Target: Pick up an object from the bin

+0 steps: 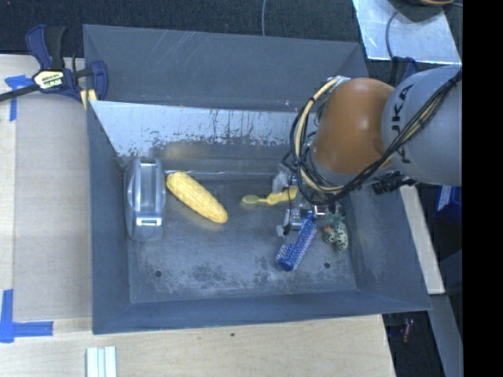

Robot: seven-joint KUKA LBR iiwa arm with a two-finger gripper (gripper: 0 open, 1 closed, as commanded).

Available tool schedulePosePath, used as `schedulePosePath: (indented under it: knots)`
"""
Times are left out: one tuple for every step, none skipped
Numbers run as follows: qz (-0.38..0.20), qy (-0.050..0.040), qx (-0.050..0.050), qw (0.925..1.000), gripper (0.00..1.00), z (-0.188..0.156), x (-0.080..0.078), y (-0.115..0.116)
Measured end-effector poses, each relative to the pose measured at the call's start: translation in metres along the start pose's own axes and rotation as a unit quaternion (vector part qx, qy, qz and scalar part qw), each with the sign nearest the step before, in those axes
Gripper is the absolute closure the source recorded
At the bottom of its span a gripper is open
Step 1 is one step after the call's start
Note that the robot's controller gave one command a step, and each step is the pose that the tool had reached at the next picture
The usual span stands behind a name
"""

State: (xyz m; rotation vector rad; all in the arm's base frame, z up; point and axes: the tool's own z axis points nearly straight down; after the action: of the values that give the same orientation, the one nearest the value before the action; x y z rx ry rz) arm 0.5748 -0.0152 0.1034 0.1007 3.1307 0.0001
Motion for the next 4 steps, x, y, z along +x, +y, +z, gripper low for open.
schedulePosePath:
  knots:
    - [0.056, 0.0007, 0.000, 0.9984, 0.00, 0.013, -0.038, -0.030]
    - [0.001, 0.0003, -0.003, 1.0000, 1.00, 0.033, -0.021, -0.076]
    - [0.001, -0.0008, -0.003, 1.0000, 1.00, 0.033, -0.021, -0.077]
    - [-0.024, -0.0242, -0.010, 0.9994, 1.00, 0.022, 0.037, -0.100]
